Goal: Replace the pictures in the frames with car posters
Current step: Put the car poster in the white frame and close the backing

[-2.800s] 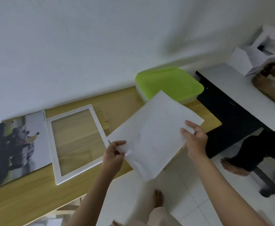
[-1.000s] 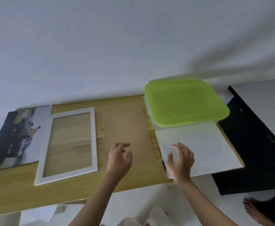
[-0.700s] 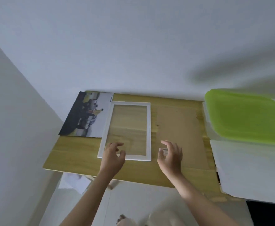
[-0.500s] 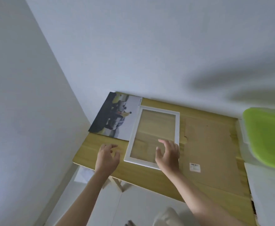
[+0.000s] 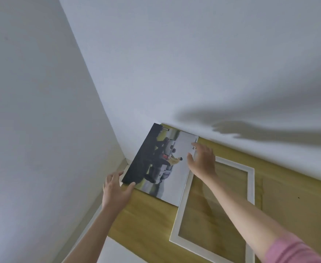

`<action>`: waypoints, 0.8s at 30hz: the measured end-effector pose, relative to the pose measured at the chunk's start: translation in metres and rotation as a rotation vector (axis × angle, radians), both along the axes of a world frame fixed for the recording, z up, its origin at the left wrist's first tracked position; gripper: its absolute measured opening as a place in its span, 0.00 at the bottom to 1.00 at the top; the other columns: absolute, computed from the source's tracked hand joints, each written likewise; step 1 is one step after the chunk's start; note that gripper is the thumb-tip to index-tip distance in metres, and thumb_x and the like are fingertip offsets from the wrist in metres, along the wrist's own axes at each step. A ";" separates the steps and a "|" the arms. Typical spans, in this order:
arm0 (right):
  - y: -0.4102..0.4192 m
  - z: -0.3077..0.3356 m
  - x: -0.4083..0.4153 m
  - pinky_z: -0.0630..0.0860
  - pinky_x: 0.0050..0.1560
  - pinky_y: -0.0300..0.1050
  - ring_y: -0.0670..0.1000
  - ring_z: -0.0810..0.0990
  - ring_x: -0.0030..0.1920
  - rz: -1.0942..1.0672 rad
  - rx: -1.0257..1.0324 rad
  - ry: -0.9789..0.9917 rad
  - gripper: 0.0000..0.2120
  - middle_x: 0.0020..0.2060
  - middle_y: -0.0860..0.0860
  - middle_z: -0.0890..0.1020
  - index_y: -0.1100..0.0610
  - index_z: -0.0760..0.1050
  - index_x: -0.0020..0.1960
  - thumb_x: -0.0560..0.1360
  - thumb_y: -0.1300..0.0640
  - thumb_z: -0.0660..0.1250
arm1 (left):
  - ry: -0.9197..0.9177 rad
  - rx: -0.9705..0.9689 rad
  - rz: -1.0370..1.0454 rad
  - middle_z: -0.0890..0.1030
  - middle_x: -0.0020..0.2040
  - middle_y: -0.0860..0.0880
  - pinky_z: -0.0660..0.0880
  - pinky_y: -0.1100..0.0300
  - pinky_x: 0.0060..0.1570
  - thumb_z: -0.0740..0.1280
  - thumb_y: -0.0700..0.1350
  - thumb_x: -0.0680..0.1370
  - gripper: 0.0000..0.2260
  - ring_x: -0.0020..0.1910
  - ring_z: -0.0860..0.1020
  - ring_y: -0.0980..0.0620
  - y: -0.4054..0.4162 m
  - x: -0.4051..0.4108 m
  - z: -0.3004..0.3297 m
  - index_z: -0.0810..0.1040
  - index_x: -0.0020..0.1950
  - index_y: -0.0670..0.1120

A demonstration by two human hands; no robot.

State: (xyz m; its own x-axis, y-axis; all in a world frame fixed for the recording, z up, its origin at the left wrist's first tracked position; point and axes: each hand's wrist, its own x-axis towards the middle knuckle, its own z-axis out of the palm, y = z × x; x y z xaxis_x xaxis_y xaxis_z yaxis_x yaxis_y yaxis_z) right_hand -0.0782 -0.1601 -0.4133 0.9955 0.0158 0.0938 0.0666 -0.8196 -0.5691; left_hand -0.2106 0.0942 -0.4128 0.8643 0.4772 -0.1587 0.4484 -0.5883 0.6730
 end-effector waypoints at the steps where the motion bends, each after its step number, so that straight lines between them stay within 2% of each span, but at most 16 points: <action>1: 0.003 -0.002 0.013 0.67 0.63 0.54 0.57 0.71 0.62 0.007 -0.024 0.032 0.20 0.61 0.52 0.76 0.55 0.71 0.65 0.74 0.53 0.64 | 0.017 -0.006 -0.023 0.69 0.65 0.49 0.67 0.55 0.56 0.71 0.51 0.72 0.25 0.65 0.67 0.48 0.003 0.006 -0.004 0.69 0.66 0.48; 4: 0.007 -0.011 0.042 0.64 0.65 0.56 0.58 0.68 0.66 0.028 -0.136 0.163 0.24 0.66 0.53 0.72 0.55 0.67 0.67 0.74 0.47 0.63 | 0.048 -0.057 -0.074 0.70 0.65 0.51 0.66 0.57 0.58 0.72 0.51 0.70 0.28 0.66 0.67 0.49 0.009 0.022 -0.014 0.67 0.68 0.50; 8: 0.007 -0.022 0.060 0.61 0.67 0.61 0.58 0.61 0.70 0.062 -0.300 0.296 0.35 0.70 0.56 0.64 0.55 0.62 0.67 0.69 0.34 0.62 | 0.070 -0.110 -0.128 0.72 0.61 0.54 0.67 0.59 0.58 0.73 0.45 0.69 0.28 0.63 0.70 0.52 0.008 0.031 -0.024 0.69 0.67 0.49; 10: 0.008 -0.025 0.061 0.58 0.68 0.63 0.58 0.58 0.72 0.064 -0.327 0.328 0.39 0.73 0.55 0.60 0.54 0.59 0.69 0.68 0.32 0.63 | 0.062 -0.130 -0.130 0.72 0.59 0.56 0.67 0.60 0.57 0.74 0.43 0.68 0.27 0.61 0.71 0.54 0.009 0.031 -0.028 0.70 0.66 0.49; 13: 0.008 -0.025 0.059 0.57 0.69 0.63 0.57 0.61 0.72 0.056 -0.332 0.292 0.42 0.72 0.53 0.62 0.54 0.57 0.72 0.67 0.32 0.64 | 0.041 -0.133 -0.124 0.74 0.58 0.56 0.68 0.60 0.58 0.75 0.42 0.67 0.28 0.59 0.71 0.56 0.011 0.032 -0.030 0.72 0.65 0.49; 17: 0.012 -0.024 0.057 0.59 0.69 0.61 0.57 0.66 0.69 0.023 -0.229 0.255 0.42 0.69 0.53 0.68 0.54 0.57 0.73 0.68 0.38 0.69 | 0.022 -0.115 -0.134 0.74 0.58 0.54 0.70 0.56 0.59 0.76 0.41 0.67 0.27 0.58 0.72 0.54 0.009 0.036 -0.029 0.73 0.64 0.49; 20: 0.016 -0.022 0.051 0.62 0.69 0.57 0.57 0.68 0.67 0.008 0.011 0.176 0.40 0.69 0.53 0.70 0.55 0.57 0.74 0.69 0.49 0.73 | 0.016 -0.074 -0.159 0.71 0.54 0.55 0.72 0.57 0.55 0.75 0.41 0.67 0.26 0.56 0.71 0.52 0.005 0.038 -0.026 0.73 0.63 0.49; 22: 0.019 -0.021 0.044 0.68 0.65 0.48 0.55 0.71 0.64 0.021 0.180 0.098 0.38 0.67 0.54 0.70 0.53 0.58 0.74 0.70 0.57 0.73 | 0.021 -0.054 -0.158 0.70 0.52 0.53 0.70 0.61 0.50 0.75 0.41 0.68 0.23 0.54 0.71 0.52 0.002 0.038 -0.024 0.74 0.62 0.49; 24: 0.020 -0.019 0.036 0.71 0.53 0.31 0.50 0.73 0.55 0.014 0.265 0.026 0.36 0.63 0.55 0.70 0.51 0.60 0.73 0.70 0.61 0.72 | 0.020 -0.030 -0.151 0.71 0.52 0.52 0.69 0.65 0.45 0.74 0.41 0.69 0.20 0.51 0.73 0.52 0.000 0.036 -0.023 0.75 0.59 0.49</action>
State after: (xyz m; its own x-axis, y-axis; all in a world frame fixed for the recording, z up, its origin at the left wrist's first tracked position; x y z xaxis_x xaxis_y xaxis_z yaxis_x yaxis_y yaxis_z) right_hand -0.0419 -0.1400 -0.4319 0.9974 0.0083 0.0710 0.0598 -0.6408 -0.7654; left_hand -0.1742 0.0940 -0.4353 0.9223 0.3370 -0.1891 0.3701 -0.6300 0.6827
